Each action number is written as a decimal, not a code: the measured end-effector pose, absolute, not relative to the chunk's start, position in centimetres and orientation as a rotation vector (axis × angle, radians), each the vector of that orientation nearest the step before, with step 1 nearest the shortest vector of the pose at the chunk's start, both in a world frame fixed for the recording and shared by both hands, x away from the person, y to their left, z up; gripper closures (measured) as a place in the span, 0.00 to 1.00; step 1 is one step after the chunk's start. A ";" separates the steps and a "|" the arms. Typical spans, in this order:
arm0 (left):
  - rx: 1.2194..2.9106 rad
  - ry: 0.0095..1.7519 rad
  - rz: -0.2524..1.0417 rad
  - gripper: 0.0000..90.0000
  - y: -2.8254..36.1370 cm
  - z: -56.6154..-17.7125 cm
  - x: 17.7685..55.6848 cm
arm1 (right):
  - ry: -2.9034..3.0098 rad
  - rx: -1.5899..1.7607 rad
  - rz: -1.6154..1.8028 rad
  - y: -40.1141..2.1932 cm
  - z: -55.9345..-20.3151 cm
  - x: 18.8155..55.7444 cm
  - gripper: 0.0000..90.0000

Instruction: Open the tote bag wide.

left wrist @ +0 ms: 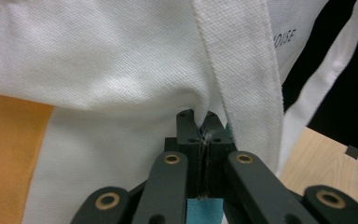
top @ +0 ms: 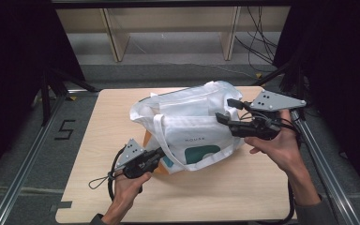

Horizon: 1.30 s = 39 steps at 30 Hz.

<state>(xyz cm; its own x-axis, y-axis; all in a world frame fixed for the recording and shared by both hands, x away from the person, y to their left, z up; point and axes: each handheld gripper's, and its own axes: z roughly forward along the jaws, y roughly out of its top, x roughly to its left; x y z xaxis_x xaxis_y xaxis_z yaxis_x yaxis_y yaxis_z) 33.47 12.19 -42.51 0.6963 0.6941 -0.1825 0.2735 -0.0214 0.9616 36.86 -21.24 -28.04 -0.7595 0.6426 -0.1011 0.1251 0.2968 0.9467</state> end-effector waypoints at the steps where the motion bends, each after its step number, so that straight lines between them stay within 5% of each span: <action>1: 1.602 0.810 0.398 0.98 12.2 -42.5 33.5 | 2.135 0.679 1.479 -21.3 -28.2 37.1 0.47; 5: 1.594 0.817 0.401 0.97 12.3 -42.7 34.0 | 2.157 0.663 1.472 -21.6 -28.6 37.1 0.57; 6: 1.583 0.838 0.400 0.97 12.4 -42.7 34.2 | 2.139 0.630 1.448 -22.1 -28.5 36.9 0.72; 12: 1.564 0.865 0.402 0.98 12.5 -42.8 34.6 | 2.170 0.534 1.373 -22.2 -29.0 36.0 0.86; 26: 1.507 0.912 0.400 0.98 12.5 -43.0 35.4 | 2.164 0.436 1.422 -19.9 -29.2 34.7 0.88; 39: 1.533 0.933 0.394 0.98 12.6 -44.8 36.1 | 2.203 0.410 1.337 -17.6 -35.5 32.5 0.88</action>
